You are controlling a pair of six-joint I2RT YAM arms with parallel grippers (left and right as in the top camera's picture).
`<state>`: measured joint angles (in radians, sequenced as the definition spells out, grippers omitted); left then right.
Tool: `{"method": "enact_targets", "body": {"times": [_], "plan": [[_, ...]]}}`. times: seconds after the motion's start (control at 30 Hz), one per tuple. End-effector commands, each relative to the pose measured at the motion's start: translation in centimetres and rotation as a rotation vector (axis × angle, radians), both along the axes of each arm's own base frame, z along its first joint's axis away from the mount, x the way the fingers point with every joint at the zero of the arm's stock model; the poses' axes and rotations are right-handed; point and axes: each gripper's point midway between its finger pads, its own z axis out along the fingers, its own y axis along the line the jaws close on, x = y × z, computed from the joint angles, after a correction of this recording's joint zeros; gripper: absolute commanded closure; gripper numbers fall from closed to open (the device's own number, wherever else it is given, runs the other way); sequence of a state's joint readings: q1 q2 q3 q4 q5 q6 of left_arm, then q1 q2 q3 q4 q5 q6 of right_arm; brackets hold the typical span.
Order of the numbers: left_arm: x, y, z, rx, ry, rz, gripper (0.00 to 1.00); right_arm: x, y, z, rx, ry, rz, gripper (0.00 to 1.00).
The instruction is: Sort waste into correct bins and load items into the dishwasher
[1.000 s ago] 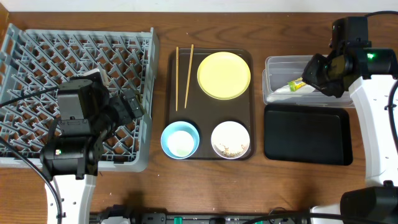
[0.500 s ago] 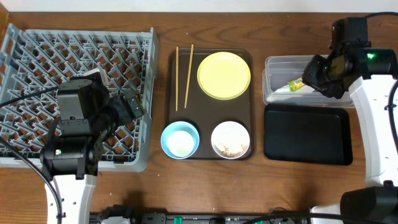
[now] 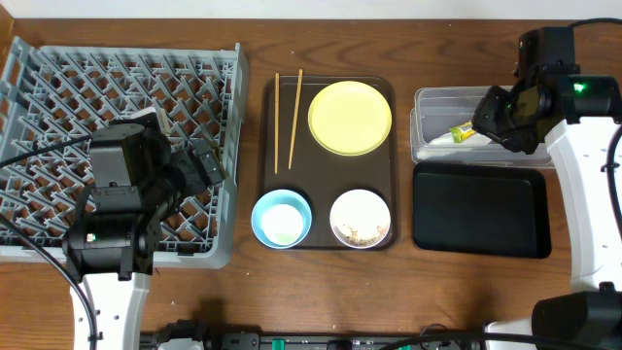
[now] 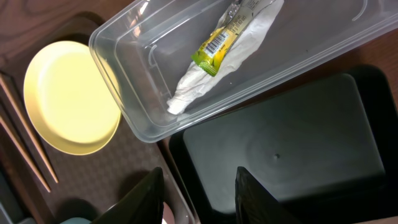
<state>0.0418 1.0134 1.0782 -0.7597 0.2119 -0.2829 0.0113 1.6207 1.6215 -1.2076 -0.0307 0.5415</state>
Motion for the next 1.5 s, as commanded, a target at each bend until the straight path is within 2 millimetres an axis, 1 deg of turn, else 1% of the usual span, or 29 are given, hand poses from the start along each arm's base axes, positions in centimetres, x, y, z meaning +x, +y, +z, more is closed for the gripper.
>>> {"method": "enact_targets", "body": {"times": [0.0,0.57,1.03,1.47], "plan": [[0.10,-0.32,0.94,0.004,-0.024,-0.024,0.02,0.02,0.39,-0.17,-0.002,0.005,0.026,0.64],[0.10,-0.32,0.94,0.004,-0.024,-0.024,0.02,-0.16,0.39,-0.24,-0.015,0.011,0.060,0.60],[0.10,-0.32,0.94,0.004,-0.024,-0.024,0.02,-0.27,0.40,-0.28,-0.015,0.016,0.060,0.60],[0.10,-0.32,0.94,0.004,-0.024,-0.024,0.02,-0.39,0.40,-0.32,-0.015,0.021,0.060,0.58]]}}
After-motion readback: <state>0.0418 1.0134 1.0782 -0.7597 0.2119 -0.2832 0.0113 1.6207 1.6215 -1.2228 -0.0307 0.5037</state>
